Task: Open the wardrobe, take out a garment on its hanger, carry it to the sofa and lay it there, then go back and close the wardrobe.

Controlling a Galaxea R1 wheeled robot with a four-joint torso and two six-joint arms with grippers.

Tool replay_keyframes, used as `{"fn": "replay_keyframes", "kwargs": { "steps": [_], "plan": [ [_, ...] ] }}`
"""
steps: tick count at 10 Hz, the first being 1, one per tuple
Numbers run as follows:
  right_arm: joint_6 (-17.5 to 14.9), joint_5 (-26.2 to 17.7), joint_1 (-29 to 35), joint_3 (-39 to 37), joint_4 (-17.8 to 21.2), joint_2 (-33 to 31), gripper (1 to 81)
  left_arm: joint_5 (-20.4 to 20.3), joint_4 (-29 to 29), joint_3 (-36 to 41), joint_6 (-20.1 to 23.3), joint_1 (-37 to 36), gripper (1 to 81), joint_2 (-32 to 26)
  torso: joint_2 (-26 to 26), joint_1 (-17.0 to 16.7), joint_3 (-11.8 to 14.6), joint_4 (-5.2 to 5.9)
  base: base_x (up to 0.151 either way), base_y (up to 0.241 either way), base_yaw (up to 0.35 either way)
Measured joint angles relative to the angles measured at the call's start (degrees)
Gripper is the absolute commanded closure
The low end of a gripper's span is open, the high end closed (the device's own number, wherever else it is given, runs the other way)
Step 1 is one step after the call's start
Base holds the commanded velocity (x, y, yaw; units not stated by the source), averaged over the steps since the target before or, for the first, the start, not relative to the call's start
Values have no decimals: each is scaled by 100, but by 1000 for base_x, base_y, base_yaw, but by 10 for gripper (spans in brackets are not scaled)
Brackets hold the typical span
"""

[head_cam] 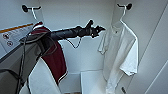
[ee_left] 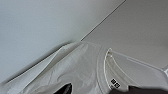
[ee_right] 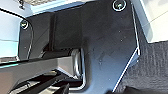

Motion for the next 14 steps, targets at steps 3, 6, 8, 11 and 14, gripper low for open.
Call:
{"fn": "replay_keyframes", "kwargs": {
  "steps": [3, 6, 8, 11, 14],
  "plan": [
    [2, 2, 0, 0, 6, 52, 10, -130, -9, -434, 0, -267, 10, 405, 0, 0, -2, 0, 0, 0, 0],
    [7, 0, -30, 7, 111, 63, 10, -234, -9, -719, 0, -400, 10, 819, 2, 0, -2, 0, 0, 0, 0],
    [7, 5, -26, 54, 119, 59, 10, -304, -9, -568, 0, -484, 10, 841, 2, 0, -2, -9, 0, 0, 0],
    [5, 2, -34, 107, 116, 63, 10, -435, -22, -358, -2, -622, 10, 874, 0, 0, -2, -207, 0, 0, 0],
    [5, 22, -45, 107, 117, 48, 10, -513, -44, -354, -9, -619, 10, 981, 0, 0, -2, -207, 0, 0, 0]
  ]
}}
